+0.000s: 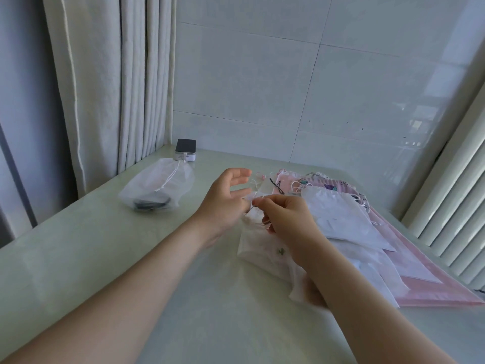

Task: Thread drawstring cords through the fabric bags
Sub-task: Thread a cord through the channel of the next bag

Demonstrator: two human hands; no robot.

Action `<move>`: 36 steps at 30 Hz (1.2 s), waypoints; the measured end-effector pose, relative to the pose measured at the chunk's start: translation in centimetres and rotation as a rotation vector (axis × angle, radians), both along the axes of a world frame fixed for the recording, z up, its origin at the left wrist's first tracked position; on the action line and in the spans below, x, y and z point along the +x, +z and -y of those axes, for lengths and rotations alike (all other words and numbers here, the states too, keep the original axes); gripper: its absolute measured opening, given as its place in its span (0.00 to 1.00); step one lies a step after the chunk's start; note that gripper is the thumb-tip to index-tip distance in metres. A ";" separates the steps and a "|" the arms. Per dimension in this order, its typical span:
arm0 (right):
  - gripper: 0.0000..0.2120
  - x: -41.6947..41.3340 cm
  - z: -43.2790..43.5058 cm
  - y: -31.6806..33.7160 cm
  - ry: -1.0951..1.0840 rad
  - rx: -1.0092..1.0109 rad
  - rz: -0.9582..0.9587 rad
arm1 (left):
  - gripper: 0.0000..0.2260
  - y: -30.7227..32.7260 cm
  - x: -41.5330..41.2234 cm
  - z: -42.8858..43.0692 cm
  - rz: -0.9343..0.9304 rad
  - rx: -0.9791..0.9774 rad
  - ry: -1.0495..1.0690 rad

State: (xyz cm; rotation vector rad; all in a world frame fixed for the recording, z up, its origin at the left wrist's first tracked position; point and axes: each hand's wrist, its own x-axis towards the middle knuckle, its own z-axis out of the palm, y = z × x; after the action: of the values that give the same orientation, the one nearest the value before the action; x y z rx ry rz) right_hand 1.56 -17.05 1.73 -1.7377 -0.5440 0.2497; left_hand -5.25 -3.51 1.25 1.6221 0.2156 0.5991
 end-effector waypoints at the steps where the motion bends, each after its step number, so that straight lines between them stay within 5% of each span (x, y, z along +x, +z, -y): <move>1: 0.09 0.1 0.0 0.0 -0.012 0.007 -0.023 | 0.27 -0.3 0.0 0.0 -0.038 0.076 0.022; 6: 0.07 0.3 0.0 0.0 -0.028 0.031 -0.054 | 0.26 -1.1 0.4 -0.1 -0.161 0.248 0.126; 12: 0.07 0.4 0.1 -0.1 -0.025 0.074 -0.093 | 0.07 -0.7 -0.1 -0.1 -0.279 0.378 0.351; 18: 0.13 0.4 0.1 0.0 0.003 0.066 -0.119 | 0.12 -1.1 0.2 -0.5 -0.215 0.313 0.335; 26: 0.16 0.5 0.0 0.2 -0.023 0.203 -0.178 | 0.17 0.1 0.4 -0.5 0.021 -0.384 0.198; 36: 0.23 0.1 0.2 0.8 0.128 0.460 -0.111 | 0.12 0.2 0.4 -0.6 0.106 -0.310 0.214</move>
State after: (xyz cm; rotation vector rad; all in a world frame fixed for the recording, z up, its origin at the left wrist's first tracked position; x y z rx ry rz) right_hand 1.70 -17.24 2.53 -1.2384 -0.5807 0.2842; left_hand -4.89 -2.91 1.46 1.2734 0.3877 0.7733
